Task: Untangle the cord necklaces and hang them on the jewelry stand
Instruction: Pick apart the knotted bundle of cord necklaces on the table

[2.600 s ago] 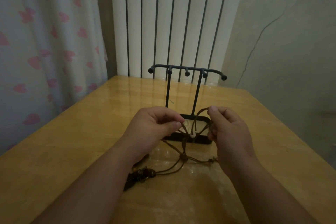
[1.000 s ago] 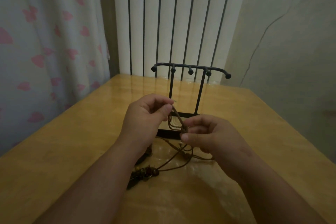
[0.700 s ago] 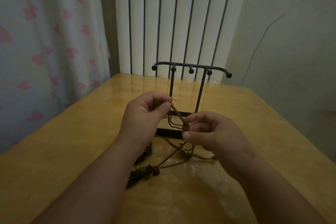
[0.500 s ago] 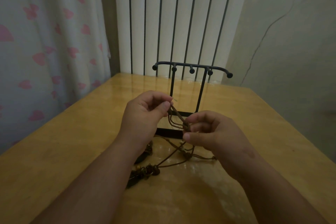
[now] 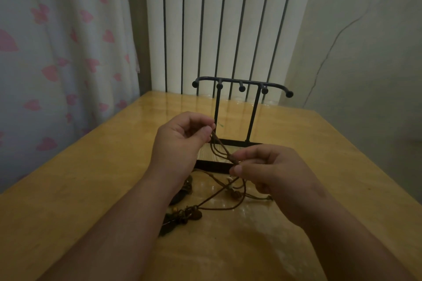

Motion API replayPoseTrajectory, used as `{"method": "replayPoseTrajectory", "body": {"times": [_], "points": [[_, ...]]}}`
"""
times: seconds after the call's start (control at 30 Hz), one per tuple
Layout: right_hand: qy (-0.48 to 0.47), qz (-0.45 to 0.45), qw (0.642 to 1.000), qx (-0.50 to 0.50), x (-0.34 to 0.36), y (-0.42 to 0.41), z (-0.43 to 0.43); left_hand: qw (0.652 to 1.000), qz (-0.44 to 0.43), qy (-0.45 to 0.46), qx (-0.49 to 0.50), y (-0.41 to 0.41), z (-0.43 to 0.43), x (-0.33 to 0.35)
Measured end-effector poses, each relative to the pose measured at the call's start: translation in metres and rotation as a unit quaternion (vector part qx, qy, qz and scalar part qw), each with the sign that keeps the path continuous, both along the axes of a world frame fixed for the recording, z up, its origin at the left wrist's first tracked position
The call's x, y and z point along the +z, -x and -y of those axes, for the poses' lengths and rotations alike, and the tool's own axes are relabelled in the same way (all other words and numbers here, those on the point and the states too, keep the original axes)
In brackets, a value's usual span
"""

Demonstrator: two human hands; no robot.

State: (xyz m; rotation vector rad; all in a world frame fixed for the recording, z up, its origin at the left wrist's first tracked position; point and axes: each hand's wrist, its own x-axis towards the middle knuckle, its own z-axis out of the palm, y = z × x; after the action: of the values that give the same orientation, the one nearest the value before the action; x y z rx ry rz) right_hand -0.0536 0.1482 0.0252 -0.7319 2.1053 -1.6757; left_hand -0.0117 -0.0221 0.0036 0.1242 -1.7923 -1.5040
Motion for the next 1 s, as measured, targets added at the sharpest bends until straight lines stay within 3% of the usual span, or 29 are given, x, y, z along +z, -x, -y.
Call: {"method": "replayPoseTrajectory", "body": {"times": [0.17, 0.27, 0.57, 1.0], "points": [[-0.017, 0.125, 0.992, -0.019, 0.003, 0.005, 0.003, 1.0, -0.013, -0.006, -0.021, -0.001, 0.0, 0.001], [-0.001, 0.146, 0.988, 0.044, -0.003, 0.006, 0.0, 0.999, -0.016, -0.004, -0.035, 0.0, 0.001, -0.001], [-0.003, 0.105, 0.992, 0.075, -0.007, 0.005, -0.003, 0.999, -0.003, -0.002, -0.042, 0.001, 0.001, -0.003], [0.014, 0.072, 0.997, 0.03, -0.008, 0.004, -0.001, 0.999, 0.027, -0.003, -0.029, 0.002, 0.001, -0.004]]}}
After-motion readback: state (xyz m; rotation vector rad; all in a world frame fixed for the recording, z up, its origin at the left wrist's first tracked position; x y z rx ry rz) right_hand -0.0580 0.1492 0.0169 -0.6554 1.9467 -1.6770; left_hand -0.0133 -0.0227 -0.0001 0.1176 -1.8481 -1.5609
